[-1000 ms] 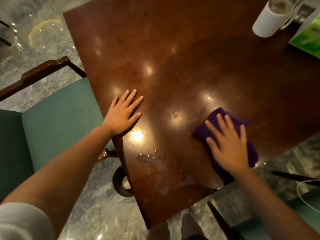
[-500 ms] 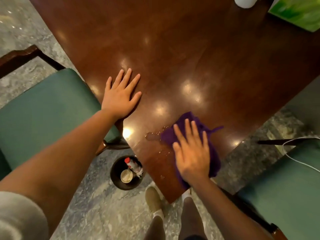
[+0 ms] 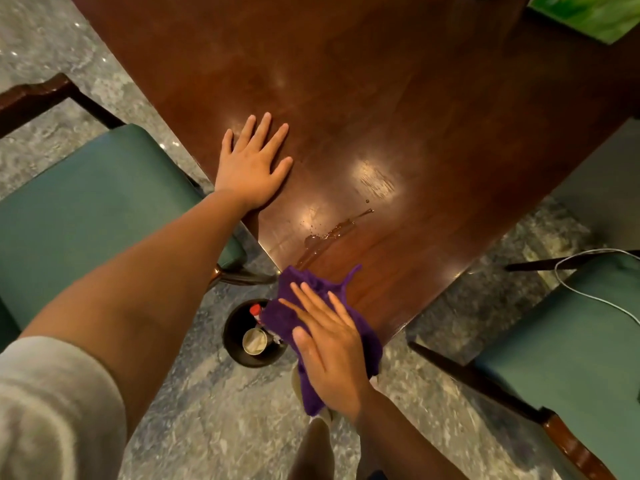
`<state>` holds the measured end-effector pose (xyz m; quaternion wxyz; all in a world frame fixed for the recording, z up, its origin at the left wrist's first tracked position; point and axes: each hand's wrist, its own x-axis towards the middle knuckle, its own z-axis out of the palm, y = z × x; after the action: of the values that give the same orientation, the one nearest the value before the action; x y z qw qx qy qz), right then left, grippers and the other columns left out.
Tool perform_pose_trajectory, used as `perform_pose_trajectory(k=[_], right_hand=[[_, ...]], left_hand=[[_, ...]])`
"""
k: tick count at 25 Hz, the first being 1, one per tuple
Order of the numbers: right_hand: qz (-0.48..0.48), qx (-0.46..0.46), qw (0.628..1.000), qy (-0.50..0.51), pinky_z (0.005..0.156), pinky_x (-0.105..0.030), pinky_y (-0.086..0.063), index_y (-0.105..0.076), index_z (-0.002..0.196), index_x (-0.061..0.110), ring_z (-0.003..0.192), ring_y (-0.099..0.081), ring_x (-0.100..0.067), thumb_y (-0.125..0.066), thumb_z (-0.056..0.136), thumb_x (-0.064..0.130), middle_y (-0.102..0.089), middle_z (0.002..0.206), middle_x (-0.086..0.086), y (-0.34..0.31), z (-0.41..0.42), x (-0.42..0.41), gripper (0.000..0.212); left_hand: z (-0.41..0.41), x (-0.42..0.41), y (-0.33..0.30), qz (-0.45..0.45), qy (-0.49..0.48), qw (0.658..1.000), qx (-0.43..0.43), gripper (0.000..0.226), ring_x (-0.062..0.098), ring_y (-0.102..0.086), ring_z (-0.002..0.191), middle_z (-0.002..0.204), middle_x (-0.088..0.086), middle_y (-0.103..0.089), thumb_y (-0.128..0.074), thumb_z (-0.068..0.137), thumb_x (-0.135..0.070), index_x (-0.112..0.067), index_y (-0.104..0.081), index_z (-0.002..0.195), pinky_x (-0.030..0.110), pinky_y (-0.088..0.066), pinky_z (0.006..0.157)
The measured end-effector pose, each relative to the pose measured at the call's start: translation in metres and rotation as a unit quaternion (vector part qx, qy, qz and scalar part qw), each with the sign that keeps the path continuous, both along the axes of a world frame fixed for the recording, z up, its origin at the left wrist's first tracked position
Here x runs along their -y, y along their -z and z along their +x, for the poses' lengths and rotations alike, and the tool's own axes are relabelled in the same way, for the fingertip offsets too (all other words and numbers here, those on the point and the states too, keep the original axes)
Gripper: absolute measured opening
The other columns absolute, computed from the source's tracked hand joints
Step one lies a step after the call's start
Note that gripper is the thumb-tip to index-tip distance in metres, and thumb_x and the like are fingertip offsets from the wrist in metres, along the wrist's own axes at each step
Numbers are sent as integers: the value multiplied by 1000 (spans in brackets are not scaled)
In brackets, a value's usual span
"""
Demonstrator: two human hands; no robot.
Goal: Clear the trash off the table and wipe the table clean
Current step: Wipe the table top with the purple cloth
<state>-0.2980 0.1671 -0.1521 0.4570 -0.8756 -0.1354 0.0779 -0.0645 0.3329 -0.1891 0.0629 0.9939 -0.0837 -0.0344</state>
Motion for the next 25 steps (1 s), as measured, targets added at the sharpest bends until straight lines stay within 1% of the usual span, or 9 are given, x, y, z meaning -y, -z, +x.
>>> perform_pose_trajectory(k=[2,4,6,8,10,13,14,16,25], right_hand=[[198,-208,946,150,103,-28,-32,-63,102,31,106,-51,11,-40,93,33,-62,109,18,-18,6,5,25],[362,-380,799,292,84,-31,-44,-68,79,24,83,-63,-4,-54,85,32,-68,86,7,-31,19,25,17],[452,-383,723,356,76,-32,-50,-71,81,19,81,-67,-16,-50,82,42,-72,83,-2,-47,36,60,31],[470,-257,750,387,81,-34,-50,-72,86,22,87,-66,-17,-50,80,48,-72,87,1,-61,67,92,35],[360,-142,843,373,86,-33,-42,-71,82,27,86,-60,-10,-56,76,54,-68,87,8,-59,111,110,31],[-60,-56,970,229,106,-41,-24,-57,118,22,124,-42,-16,-36,88,45,-54,130,-2,-14,167,107,44],[-202,-14,966,161,111,-45,-15,-48,131,20,137,-25,-19,-29,92,40,-38,146,-3,5,176,101,48],[-324,62,939,97,112,-46,-11,-36,140,25,142,-12,-20,-19,93,41,-25,153,0,20,183,81,52],[-323,158,921,-152,111,-43,-12,-34,141,24,141,-15,-19,-26,90,38,-26,152,-3,23,125,1,53]], left_hand=[[0,1,-2,0,1,1000,-2,57,21,1,143,157,1,-6,-17,93,-56,-35,-9,146,50,-2,113],[-1,1,-2,-2,-1,1000,1,57,21,0,143,157,1,-6,-18,93,-55,-35,-9,146,50,-2,113],[-1,0,-3,-5,0,1000,-1,56,21,1,143,157,0,-6,-18,93,-55,-35,-9,146,49,-1,113],[-1,0,-3,-7,0,1000,-2,57,20,2,143,157,0,-5,-18,93,-56,-36,-9,146,49,-1,113],[0,1,-2,-7,-1,1000,-3,57,20,2,143,157,0,-5,-17,93,-56,-36,-9,146,49,-1,114],[-1,0,-2,-12,-2,1000,0,57,20,2,143,157,0,-4,-18,93,-56,-36,-9,146,50,-2,114],[-1,0,-2,-13,-2,1000,2,57,20,2,143,157,0,-4,-18,93,-55,-36,-9,146,50,-2,114],[1,-1,-1,-18,-2,1000,4,57,20,2,143,157,0,-5,-19,92,-55,-36,-10,145,50,-2,114],[1,-1,2,-25,-3,1000,7,56,21,0,143,157,0,-7,-24,93,-53,-35,-14,145,51,-2,113]])
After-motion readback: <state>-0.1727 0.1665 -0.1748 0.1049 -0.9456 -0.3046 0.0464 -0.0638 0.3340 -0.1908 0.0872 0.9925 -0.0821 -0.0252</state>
